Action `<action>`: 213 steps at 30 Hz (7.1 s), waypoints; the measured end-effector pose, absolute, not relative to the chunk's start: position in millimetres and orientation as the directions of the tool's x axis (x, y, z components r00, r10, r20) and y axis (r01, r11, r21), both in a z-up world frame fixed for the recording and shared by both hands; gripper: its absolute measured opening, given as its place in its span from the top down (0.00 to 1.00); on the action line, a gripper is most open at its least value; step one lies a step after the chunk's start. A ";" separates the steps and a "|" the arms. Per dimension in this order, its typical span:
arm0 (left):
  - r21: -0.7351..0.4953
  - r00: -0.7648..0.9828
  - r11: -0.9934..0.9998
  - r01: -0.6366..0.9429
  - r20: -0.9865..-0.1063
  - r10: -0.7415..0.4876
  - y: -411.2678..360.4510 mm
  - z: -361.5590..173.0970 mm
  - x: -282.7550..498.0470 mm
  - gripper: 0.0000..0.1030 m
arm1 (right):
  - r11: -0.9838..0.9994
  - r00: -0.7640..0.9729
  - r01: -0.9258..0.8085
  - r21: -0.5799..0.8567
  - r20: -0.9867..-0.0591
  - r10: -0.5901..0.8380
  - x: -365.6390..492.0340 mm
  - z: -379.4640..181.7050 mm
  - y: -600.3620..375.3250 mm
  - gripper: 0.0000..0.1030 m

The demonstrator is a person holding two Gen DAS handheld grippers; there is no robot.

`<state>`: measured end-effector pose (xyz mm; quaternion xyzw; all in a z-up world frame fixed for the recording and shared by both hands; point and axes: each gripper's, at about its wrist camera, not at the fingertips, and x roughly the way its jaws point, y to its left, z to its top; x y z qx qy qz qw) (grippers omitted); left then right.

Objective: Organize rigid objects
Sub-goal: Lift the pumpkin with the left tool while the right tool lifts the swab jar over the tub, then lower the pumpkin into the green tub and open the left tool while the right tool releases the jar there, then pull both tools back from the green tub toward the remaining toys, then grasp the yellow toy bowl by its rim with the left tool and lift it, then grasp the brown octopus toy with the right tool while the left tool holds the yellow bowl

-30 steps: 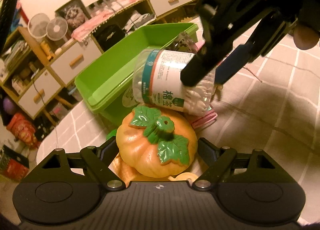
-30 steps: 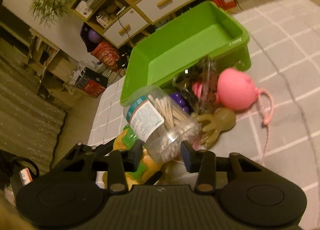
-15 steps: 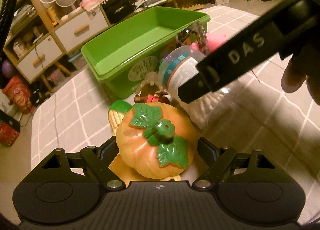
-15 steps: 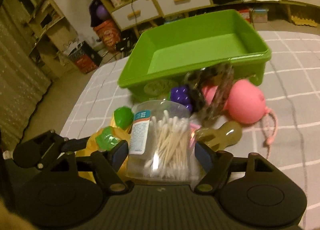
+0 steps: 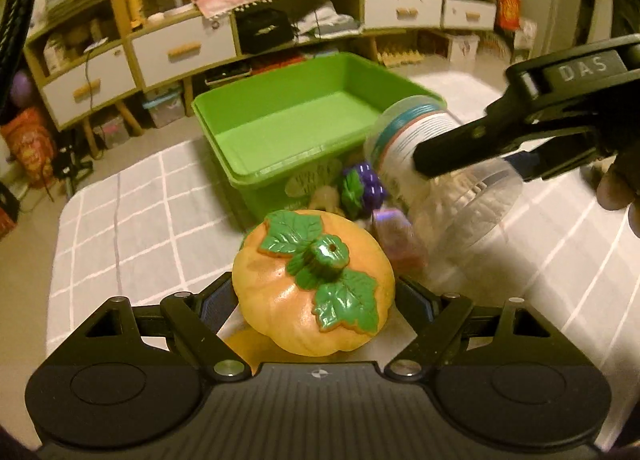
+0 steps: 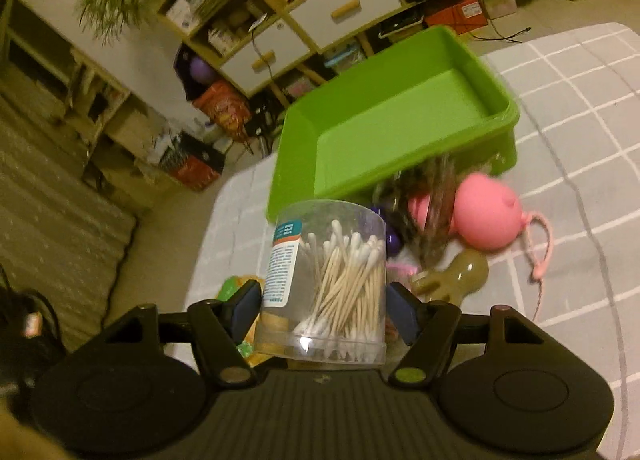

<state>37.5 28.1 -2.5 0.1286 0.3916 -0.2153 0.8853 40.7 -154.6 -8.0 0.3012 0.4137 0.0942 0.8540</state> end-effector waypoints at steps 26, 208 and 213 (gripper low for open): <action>0.106 0.647 0.928 0.357 -0.744 -0.164 -32.7 -11.4 189.2 0.17 | 0.831 0.722 0.220 0.511 -0.658 0.213 161.1 0.3 -233.3 0.62; 0.053 0.629 0.919 0.391 -0.745 -0.224 87.6 -57.3 22.3 0.23 | 0.992 0.632 -0.015 0.126 -0.767 0.107 42.1 -76.6 -151.3 1.00; 0.051 0.630 0.919 0.391 -0.743 -0.227 86.0 -55.2 22.3 0.23 | 0.989 0.624 -0.006 0.145 -0.772 0.117 43.2 -72.0 -150.1 1.00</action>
